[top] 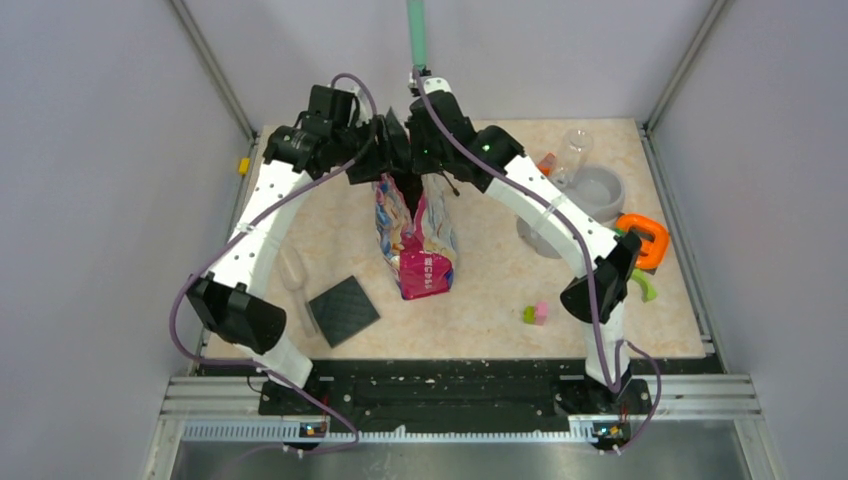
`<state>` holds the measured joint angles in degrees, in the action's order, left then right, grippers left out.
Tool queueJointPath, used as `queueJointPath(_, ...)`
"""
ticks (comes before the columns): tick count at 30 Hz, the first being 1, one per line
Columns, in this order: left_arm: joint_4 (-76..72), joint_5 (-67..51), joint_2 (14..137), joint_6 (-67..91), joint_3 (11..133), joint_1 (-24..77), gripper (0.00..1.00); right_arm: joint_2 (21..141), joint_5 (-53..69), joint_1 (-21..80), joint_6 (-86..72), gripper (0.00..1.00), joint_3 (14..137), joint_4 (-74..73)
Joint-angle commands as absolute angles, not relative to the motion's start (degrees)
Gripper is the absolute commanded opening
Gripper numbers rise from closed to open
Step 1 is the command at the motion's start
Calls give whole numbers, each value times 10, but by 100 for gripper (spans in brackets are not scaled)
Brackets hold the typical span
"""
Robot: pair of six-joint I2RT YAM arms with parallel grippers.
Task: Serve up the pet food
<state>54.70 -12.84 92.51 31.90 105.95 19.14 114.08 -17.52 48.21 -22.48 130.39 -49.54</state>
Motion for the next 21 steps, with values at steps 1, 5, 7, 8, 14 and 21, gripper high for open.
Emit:
queueJointPath(1, 602, -112, 952, 290, 1124, 207, 48, 1121, -181, 480, -225, 1, 1311, -467)
queueJointPath(5, 711, -57, 967, 227, 1225, 205, 0, 1079, -130, 472, -233, 0, 1259, -401)
queueJointPath(7, 685, -29, 933, 226, 1209, 197, 0, 1038, -132, 472, -252, 0, 1183, -340)
queueJointPath(8, 667, 4, 921, 230, 1202, 193, 0, 1020, -144, 470, -260, 0, 1153, -313)
queueJointPath(14, 568, 92, 898, 218, 1175, 190, 0, 963, -110, 432, -325, 0, 1082, -242)
queueJointPath(21, 474, 4, 969, 156, 1253, 138, 0, 984, -94, 412, -335, 0, 1093, -209)
